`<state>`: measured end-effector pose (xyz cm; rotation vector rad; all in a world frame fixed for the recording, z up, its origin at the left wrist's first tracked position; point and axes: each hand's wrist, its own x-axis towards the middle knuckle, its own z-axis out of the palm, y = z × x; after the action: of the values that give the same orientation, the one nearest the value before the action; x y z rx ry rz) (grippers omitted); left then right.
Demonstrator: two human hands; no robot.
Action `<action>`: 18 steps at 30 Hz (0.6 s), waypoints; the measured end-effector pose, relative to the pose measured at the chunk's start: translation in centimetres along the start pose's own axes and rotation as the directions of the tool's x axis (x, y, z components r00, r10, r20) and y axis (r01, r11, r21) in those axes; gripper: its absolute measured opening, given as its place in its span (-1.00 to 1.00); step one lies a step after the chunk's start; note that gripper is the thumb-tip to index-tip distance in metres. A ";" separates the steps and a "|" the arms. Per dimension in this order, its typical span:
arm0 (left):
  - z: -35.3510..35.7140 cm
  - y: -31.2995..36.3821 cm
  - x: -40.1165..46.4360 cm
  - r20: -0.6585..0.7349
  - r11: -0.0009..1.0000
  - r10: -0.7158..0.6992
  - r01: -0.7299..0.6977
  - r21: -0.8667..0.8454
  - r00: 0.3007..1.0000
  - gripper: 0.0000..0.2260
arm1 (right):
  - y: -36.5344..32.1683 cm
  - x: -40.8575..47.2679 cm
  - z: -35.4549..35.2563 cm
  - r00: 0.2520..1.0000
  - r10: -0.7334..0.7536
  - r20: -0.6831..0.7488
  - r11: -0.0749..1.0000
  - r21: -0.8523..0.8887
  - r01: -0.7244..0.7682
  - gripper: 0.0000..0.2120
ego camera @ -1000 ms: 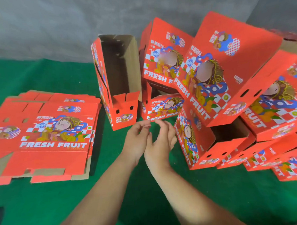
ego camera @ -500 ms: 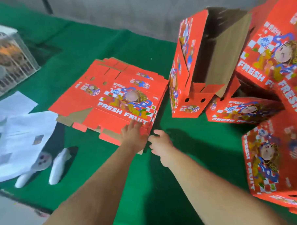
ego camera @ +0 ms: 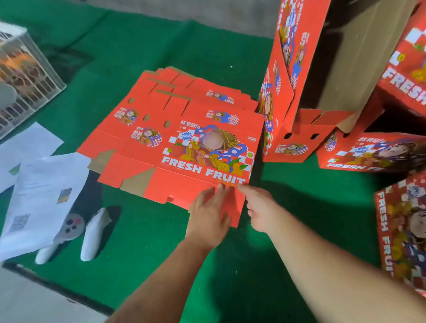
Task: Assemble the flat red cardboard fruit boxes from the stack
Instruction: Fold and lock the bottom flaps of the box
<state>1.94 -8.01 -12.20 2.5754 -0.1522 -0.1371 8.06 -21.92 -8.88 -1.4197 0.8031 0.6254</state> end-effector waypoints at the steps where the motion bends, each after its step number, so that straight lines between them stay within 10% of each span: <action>1: -0.1 -0.1 -0.3 -0.059 0.997 0.027 -0.031 -0.077 0.998 -0.37 | -0.1 -0.1 -0.1 1.000 -0.029 0.001 0.999 0.027 0.029 -0.90; 8: -2.1 -1.9 -1.9 -0.310 0.962 0.011 -0.095 -0.257 0.951 -0.54 | -1.1 -2.4 -0.4 0.945 -0.326 0.011 0.945 0.034 0.325 -0.81; 14: -6.0 -5.8 -2.1 -0.273 0.747 -0.642 0.505 -0.432 0.716 -0.35 | -1.2 -5.3 -6.2 0.885 -0.466 0.013 0.879 0.118 0.462 -0.73; 18: -7.3 -7.0 -2.9 -0.119 0.546 -0.589 0.286 -0.787 0.799 -0.47 | 0.4 -7.4 -10.8 0.873 -0.487 0.033 0.866 0.145 0.478 -0.75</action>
<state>0.61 2.06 -9.55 1.6930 0.6162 0.1010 2.06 -31.95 -2.96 -1.3970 0.3965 0.2247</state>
